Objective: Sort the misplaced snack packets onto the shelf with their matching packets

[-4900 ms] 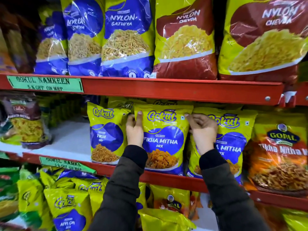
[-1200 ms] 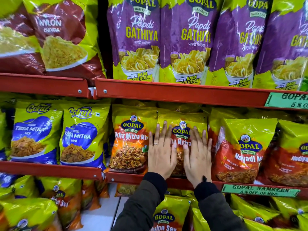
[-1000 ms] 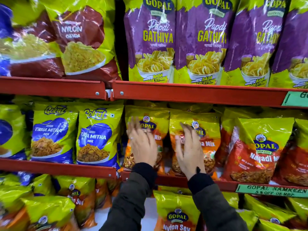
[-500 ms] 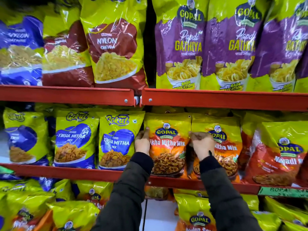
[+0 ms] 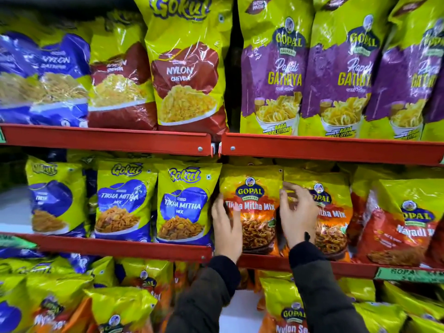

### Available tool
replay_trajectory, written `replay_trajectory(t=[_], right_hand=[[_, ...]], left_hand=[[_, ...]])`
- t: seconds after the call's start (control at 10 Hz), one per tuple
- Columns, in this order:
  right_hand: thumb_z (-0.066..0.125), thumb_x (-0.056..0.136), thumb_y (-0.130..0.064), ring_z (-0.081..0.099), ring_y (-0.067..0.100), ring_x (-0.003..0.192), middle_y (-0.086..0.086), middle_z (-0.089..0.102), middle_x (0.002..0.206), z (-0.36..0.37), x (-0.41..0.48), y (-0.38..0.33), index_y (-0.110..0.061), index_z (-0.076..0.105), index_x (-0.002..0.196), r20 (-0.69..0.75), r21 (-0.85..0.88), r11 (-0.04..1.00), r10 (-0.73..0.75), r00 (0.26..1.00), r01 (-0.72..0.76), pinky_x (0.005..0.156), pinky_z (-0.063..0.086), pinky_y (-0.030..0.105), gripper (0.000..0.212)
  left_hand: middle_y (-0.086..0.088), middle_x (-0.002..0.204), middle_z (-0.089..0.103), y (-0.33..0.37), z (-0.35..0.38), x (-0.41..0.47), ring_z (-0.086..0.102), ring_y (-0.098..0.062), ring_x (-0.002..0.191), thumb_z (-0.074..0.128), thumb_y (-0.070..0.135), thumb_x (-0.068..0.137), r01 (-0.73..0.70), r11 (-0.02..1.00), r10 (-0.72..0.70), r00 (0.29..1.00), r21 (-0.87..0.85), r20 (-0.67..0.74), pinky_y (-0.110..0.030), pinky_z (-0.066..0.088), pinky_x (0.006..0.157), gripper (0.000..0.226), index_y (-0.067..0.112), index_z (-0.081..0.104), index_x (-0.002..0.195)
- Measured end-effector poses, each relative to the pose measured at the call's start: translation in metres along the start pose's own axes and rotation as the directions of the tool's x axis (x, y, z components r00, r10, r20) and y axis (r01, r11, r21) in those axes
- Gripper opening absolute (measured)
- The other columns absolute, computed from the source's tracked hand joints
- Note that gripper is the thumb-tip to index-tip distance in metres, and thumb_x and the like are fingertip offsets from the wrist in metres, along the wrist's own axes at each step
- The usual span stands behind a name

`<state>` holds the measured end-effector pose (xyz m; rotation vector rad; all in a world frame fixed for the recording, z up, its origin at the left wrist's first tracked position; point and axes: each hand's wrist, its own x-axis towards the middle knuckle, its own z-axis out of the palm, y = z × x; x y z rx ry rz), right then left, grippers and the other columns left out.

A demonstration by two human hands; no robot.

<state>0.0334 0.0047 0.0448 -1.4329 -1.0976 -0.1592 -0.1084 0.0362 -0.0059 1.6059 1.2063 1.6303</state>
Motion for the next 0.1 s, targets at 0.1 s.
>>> replay_trajectory(t=[0.1], right_hand=[[0.058,0.098,-0.028,0.061,0.016,0.111,-0.01,0.062,0.115,0.0005,-0.0149,-0.0302,-0.025,0.066,0.12,-0.082,0.072,0.983,-0.161,0.983,0.167,0.094,0.052,0.036,0.023]], left_hand=[[0.012,0.163,0.02,0.0059,-0.0149,-0.0097,0.018,-0.007,0.154,0.041,0.041,0.103,-0.244,0.97,0.244,0.97,0.023,-0.013,-0.039,0.026,0.125,0.053,0.029,0.031,0.153]])
